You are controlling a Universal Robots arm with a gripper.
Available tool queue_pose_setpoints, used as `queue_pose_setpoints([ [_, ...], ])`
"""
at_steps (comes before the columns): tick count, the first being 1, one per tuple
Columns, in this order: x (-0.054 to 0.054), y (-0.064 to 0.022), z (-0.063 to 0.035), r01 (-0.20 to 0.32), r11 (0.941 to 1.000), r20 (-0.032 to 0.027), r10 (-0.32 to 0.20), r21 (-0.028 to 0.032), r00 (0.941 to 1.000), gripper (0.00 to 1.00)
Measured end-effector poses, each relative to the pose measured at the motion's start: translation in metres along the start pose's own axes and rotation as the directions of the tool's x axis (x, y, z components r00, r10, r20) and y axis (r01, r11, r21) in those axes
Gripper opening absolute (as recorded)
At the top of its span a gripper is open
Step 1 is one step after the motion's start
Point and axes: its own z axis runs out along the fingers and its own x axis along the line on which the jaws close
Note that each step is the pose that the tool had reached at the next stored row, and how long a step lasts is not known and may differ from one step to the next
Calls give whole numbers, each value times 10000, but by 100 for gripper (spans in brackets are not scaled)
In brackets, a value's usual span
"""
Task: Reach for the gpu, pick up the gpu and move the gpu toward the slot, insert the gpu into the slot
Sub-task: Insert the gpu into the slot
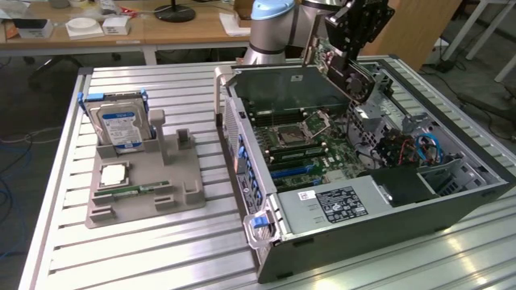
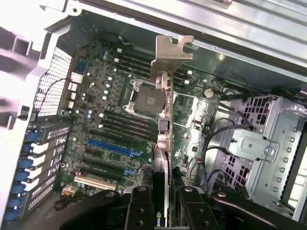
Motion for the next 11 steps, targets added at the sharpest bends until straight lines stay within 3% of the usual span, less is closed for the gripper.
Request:
queue_pose_setpoints([
  [11, 6, -6, 4, 1158, 9933, -21, -1158, -56, 9933, 25],
])
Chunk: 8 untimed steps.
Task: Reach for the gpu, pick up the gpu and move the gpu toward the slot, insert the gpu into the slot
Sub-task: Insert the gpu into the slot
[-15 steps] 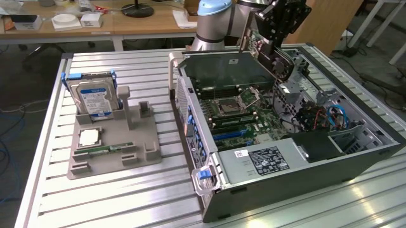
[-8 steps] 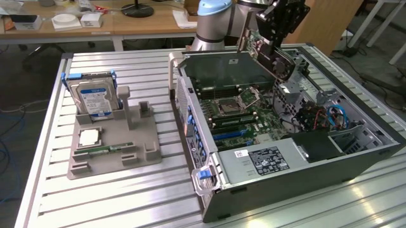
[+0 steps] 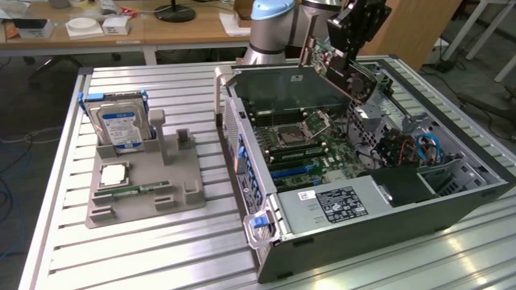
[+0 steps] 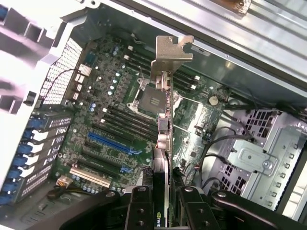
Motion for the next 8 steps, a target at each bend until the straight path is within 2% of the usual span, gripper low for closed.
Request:
queue_pose_setpoints([
  [8, 2, -3, 6, 917, 9958, -20, -917, -40, 9958, 25],
])
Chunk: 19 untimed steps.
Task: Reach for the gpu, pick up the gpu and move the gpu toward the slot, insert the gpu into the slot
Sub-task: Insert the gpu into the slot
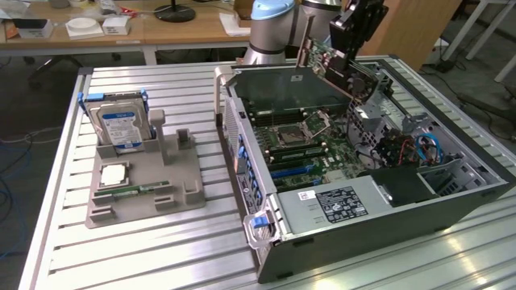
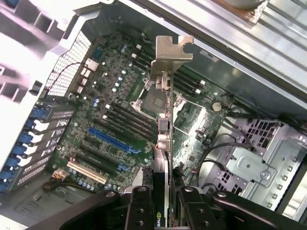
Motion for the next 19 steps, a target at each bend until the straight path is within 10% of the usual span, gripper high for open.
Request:
queue_pose_setpoints([
  [9, 1, -1, 7, 1170, 9931, -21, -1171, -56, 9931, 25],
  [19, 3, -3, 11, 2403, 9706, -38, -2403, -116, 9707, 25],
])
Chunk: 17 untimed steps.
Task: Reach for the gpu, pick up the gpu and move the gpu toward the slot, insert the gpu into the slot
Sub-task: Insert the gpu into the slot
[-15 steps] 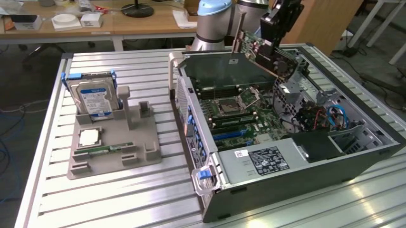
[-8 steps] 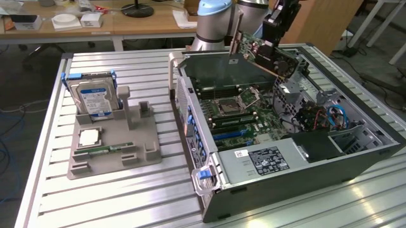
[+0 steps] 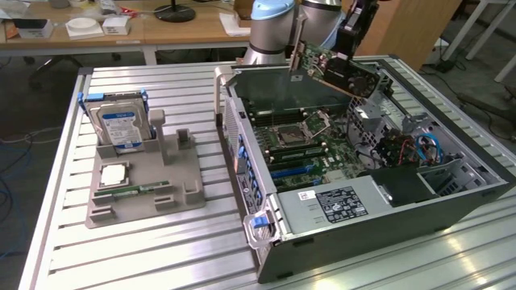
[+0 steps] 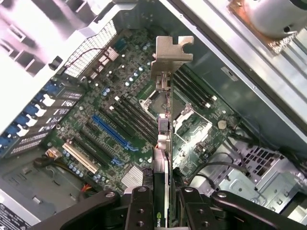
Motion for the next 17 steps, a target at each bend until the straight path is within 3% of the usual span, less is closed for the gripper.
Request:
queue_pose_setpoints([
  [8, 1, 0, 3, 1022, 9947, -19, -1022, -47, 9948, 25],
  [17, 3, -2, 7, 2127, 9771, -35, -2127, -101, 9771, 25],
])
